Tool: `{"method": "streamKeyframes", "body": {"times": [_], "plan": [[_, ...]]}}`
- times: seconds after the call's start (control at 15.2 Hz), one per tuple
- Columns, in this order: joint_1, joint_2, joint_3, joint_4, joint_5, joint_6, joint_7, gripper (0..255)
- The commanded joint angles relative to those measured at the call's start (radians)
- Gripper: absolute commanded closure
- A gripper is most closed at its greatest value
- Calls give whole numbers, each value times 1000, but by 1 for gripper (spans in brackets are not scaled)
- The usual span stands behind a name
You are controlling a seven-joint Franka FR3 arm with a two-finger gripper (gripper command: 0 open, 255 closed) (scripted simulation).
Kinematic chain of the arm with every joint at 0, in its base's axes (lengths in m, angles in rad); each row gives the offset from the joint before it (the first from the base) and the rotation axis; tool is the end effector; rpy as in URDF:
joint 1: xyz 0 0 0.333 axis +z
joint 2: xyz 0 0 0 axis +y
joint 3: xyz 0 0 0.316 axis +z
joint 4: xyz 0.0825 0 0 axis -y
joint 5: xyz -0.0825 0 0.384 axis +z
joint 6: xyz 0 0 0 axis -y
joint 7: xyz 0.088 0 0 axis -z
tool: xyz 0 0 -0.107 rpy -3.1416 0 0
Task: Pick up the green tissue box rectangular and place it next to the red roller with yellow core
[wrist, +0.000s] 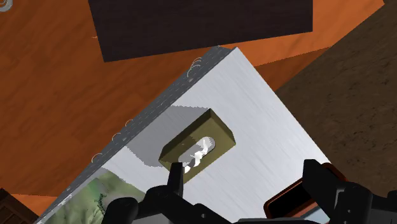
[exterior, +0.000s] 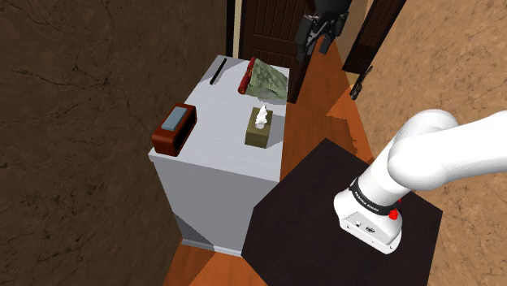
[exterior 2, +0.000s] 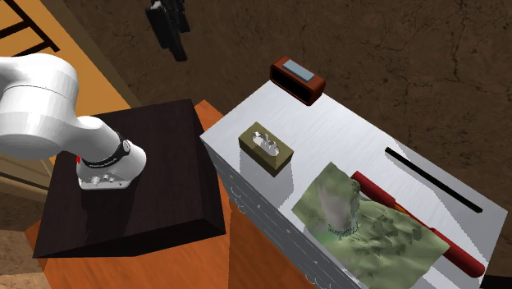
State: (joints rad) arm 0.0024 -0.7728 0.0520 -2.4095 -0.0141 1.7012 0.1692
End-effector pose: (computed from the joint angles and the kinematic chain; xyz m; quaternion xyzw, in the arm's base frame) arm 0.3214 0.0201 0.5724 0.9972 -0.0634 0.0343 0.0217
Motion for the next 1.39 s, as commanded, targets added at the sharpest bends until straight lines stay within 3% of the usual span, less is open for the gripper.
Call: {"method": "streamKeyframes", "body": {"times": [0.0,0.46,0.86,1.12,1.32], "plan": [[0,0,0,0,0,0,0,0],[2,74,-140,-169,32,272,-157,0],[33,232,-270,-242,102,512,-330,0],[91,382,-370,-249,206,659,-486,0],[158,514,-451,-227,342,745,-645,0]]}}
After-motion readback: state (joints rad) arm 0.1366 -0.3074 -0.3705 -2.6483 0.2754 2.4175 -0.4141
